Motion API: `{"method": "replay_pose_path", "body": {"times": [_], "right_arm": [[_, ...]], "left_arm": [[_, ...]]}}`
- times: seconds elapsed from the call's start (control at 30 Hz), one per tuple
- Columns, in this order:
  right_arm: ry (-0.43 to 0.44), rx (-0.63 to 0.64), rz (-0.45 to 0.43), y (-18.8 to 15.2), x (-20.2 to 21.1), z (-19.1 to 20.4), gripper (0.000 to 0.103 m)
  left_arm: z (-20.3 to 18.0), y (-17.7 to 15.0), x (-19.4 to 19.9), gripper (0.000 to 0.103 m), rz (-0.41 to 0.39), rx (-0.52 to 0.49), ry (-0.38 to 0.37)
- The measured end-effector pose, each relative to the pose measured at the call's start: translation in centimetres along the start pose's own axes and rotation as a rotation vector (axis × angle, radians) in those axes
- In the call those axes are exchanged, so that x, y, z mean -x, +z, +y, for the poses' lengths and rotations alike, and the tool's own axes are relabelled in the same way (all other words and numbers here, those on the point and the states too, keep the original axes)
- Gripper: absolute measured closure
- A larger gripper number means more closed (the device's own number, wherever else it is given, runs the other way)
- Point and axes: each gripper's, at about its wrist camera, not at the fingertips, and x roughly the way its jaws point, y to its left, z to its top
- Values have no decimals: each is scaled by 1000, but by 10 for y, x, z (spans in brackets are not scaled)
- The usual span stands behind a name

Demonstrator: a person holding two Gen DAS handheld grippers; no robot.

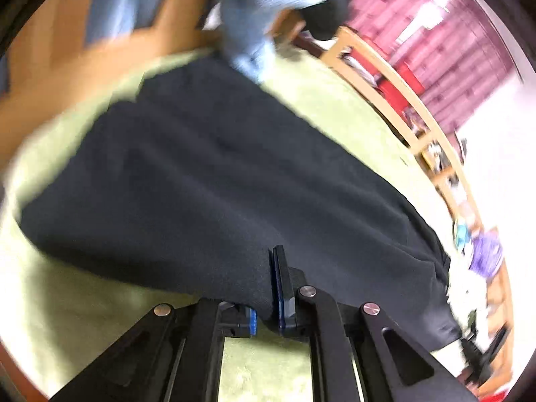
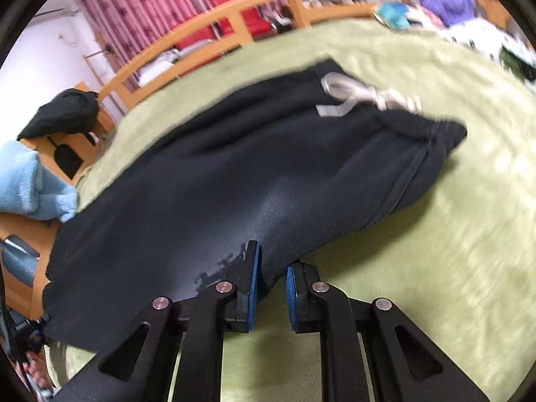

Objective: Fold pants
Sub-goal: 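Lift the gripped edge with both grippers and fold it over the other leg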

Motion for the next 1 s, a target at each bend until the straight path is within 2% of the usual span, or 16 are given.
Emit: {"method": "replay_pose_path", "body": {"times": [0.1,0.2,0.37,0.5,0.7,0.77,0.83,0.87,0.93,0.97,1.0], "right_arm": [[20,43,-25,31,24,16,90],[47,68,-35,58,39,24,91],[57,115,-59,94,37,36,91],[60,134,-80,127,0,45,91],[68,123,-144,181,-84,64,91],[66,86,-128,185,-125,64,88],[54,67,-82,178,-153,61,78],[51,62,-45,171,-166,60,76],[60,70,22,158,-175,59,68],[64,82,48,150,-173,58,68],[56,94,50,143,-166,56,67]], "left_arm": [[-27,24,25,94,-20,-92,-10],[-49,49,38,94,-60,-140,6],[-79,85,18,94,-135,-165,32],[-92,116,-28,95,-176,-149,46],[-100,156,-117,94,-202,-101,89],[-98,160,-142,93,-182,-71,86],[-100,157,-164,91,-134,-68,113],[-102,152,-171,87,-108,-75,121],[-104,143,-170,60,-88,-83,114],[-106,137,-165,53,-89,-92,109],[-108,131,-156,42,-103,-105,110]]}}
